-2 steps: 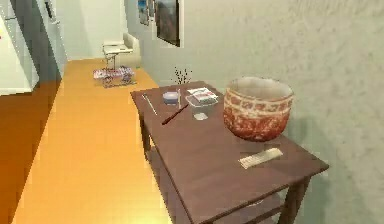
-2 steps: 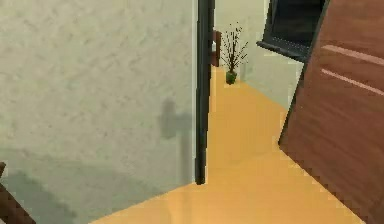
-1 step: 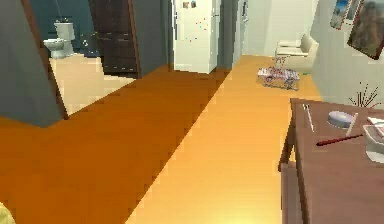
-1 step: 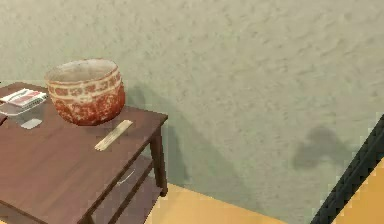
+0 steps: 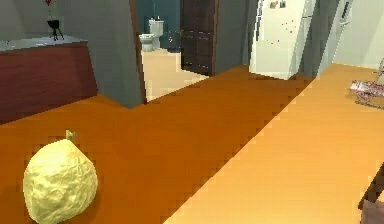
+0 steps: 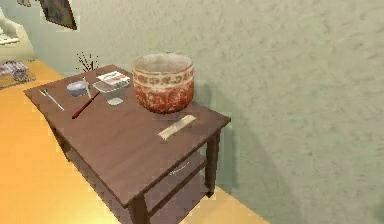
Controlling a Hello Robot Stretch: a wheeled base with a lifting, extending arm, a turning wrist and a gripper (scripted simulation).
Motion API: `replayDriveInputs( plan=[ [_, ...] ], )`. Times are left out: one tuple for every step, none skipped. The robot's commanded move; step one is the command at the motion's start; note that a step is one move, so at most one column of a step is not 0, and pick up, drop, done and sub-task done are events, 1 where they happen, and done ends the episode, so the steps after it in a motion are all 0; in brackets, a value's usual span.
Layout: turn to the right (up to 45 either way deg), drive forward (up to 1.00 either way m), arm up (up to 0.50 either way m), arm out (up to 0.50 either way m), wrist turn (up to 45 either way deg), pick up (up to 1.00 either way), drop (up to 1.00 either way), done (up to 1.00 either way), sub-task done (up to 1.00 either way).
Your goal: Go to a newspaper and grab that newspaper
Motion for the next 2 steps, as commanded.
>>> replayDriveInputs(
  plan=[
    [0.0,0.0,0.5,0.0,0.0,0.0,0.0,0.0,0.0],
    [0.0,0.0,0.34,0.0,0.0,0.0,0.0,0.0,0.0]
  ],
)
